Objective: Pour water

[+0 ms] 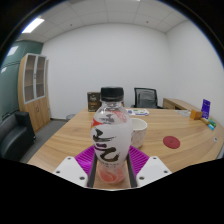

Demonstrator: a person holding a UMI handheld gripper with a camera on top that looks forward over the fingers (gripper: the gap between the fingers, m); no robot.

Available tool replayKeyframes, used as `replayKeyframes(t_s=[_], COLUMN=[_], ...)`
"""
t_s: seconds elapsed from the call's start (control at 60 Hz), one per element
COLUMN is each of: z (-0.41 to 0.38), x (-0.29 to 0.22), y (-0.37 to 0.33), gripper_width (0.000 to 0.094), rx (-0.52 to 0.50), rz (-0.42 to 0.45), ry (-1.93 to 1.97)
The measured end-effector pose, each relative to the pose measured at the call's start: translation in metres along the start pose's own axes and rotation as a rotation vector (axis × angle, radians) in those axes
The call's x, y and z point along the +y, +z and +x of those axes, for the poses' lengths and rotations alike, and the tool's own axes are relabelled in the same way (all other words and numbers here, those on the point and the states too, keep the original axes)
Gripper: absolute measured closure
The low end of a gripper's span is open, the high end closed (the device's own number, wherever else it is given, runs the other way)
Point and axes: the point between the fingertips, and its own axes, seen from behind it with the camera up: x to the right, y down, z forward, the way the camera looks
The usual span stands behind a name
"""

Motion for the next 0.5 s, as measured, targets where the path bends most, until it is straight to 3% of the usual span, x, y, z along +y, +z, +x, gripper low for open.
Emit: replayKeyframes(t_s=[0.183,0.367,0.5], z=[-0.008,-0.045,-0.075], x=[-0.004,-0.035,-0.093], y=[-0.003,-0.008,-0.003], gripper_width=[0.0637,0.0638,0.0638], rx=[-0.011,-0.085,-0.227], rz=[0.009,0.021,0.038], ry=[-0.041,0.018,0.412])
